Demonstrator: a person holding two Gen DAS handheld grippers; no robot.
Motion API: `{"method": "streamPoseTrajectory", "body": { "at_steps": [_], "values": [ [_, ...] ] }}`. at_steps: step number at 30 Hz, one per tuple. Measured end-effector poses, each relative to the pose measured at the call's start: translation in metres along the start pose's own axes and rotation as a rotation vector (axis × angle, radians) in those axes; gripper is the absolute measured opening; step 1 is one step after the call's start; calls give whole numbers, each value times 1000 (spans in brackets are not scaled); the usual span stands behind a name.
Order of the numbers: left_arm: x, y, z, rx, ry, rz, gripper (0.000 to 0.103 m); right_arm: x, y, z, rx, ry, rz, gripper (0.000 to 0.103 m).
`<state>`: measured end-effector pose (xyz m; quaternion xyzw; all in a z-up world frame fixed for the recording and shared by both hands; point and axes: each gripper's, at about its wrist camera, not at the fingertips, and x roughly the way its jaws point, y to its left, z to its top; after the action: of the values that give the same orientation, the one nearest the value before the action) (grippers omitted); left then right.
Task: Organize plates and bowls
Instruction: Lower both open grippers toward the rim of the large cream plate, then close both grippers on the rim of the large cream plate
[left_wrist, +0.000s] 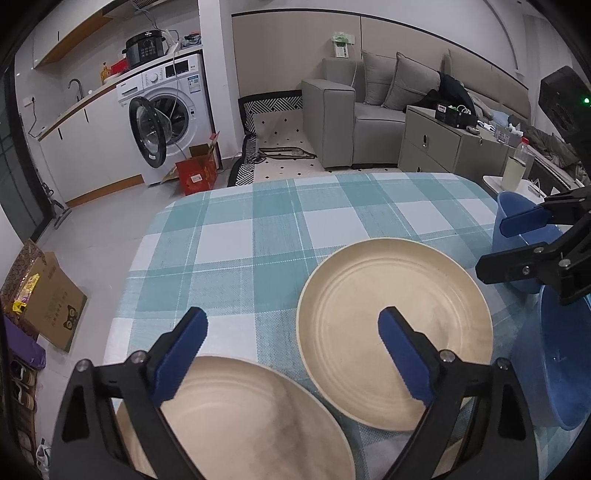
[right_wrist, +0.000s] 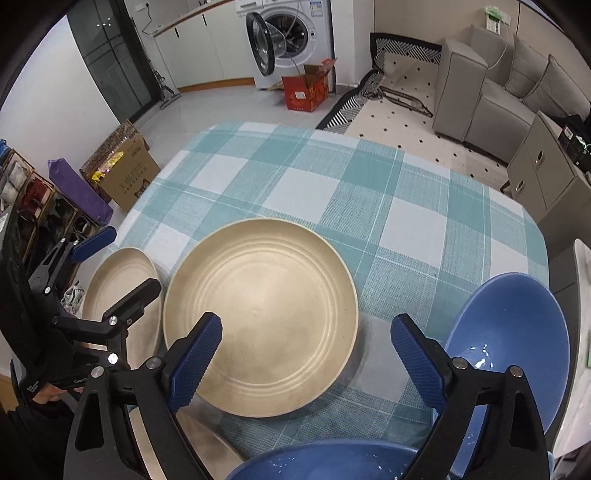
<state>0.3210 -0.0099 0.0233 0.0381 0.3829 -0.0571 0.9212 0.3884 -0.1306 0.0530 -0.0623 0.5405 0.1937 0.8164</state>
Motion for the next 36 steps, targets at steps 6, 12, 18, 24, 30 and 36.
{"method": "streamPoseTrajectory", "body": {
  "at_steps": [6, 12, 18, 24, 30, 36],
  "values": [
    [17, -5, -1, 12, 49, -20, 85, 23, 0, 1, -20, 71, -27, 85],
    [29, -7, -5, 13, 85, -28, 84, 42, -3, -1, -25, 141, -38, 82],
    [40, -5, -6, -1, 128, -44, 71, 56, -4, -2, -29, 190, -57, 77],
    [49, -6, -9, -5, 159, -47, 66, 60, -4, 2, -30, 211, -75, 77],
    [50, -3, -10, -4, 163, -35, 66, 69, 5, 6, -78, 229, -119, 77],
    [53, 0, -9, -9, 166, -32, 66, 82, 9, 14, -112, 257, -155, 77]
  ]
}}
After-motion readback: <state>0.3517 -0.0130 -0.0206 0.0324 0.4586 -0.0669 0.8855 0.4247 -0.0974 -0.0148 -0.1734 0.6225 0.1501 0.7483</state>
